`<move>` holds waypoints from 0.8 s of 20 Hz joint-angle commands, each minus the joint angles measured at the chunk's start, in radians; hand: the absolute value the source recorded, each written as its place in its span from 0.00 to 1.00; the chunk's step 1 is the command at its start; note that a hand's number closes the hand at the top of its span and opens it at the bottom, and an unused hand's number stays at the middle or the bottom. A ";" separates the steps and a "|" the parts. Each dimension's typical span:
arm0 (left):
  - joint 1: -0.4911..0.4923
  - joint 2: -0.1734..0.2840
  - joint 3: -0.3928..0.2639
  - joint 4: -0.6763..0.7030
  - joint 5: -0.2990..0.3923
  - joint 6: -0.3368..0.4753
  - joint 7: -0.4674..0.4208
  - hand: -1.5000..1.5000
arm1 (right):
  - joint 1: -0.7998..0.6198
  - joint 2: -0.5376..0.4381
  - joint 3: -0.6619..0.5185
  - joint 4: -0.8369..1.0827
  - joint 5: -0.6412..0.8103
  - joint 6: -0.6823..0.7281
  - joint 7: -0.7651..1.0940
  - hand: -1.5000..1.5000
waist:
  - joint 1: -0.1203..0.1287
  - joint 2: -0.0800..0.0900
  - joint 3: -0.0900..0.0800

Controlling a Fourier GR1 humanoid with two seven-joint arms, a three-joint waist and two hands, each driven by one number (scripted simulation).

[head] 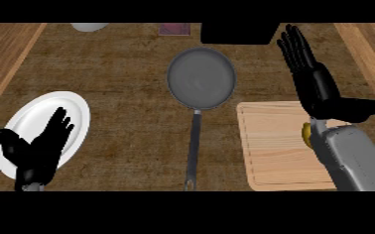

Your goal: Pick the lemon from the cutting board and place it in the pan

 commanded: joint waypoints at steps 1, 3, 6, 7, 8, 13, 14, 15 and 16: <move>-0.020 0.005 -0.008 -0.017 -0.043 0.005 -0.004 0.50 | 0.067 -0.011 -0.063 0.000 -0.018 0.003 -0.017 0.00 | -0.015 0.016 0.015; -0.043 0.057 -0.048 -0.059 -0.133 0.020 -0.038 0.50 | 0.034 -0.060 -0.183 0.106 -0.079 -0.025 0.015 0.00 | -0.019 0.020 0.017; -0.066 0.145 -0.079 -0.086 -0.248 0.008 -0.089 0.50 | 0.061 -0.075 -0.284 0.188 -0.142 -0.097 0.102 0.00 | -0.036 0.022 0.019; -0.053 0.107 -0.079 -0.081 -0.198 -0.004 -0.075 0.50 | 0.157 -0.301 -0.086 0.236 0.204 -0.097 0.123 0.00 | -0.057 0.040 -0.001; -0.035 0.111 -0.081 -0.086 -0.207 0.004 -0.071 0.50 | 0.207 -0.191 -0.266 0.305 0.037 -0.252 0.192 0.00 | -0.092 0.028 0.014; -0.023 0.105 -0.142 -0.118 -0.283 0.027 -0.048 0.50 | 0.393 -0.237 -0.320 0.230 -0.005 -0.297 0.313 0.00 | -0.066 0.009 0.013; -0.010 0.097 -0.142 -0.108 -0.289 0.030 -0.066 0.50 | 0.432 -0.282 -0.298 0.172 0.019 -0.278 0.349 0.00 | -0.056 0.009 0.012; 0.009 0.102 -0.146 -0.116 -0.287 0.017 -0.076 0.50 | 0.469 -0.334 -0.290 0.201 0.048 -0.230 0.329 0.00 | -0.048 0.010 0.013; -0.020 0.084 -0.137 -0.077 -0.280 0.014 -0.098 0.50 | 0.472 -0.364 -0.242 0.183 0.095 -0.212 0.343 0.00 | -0.045 0.014 0.011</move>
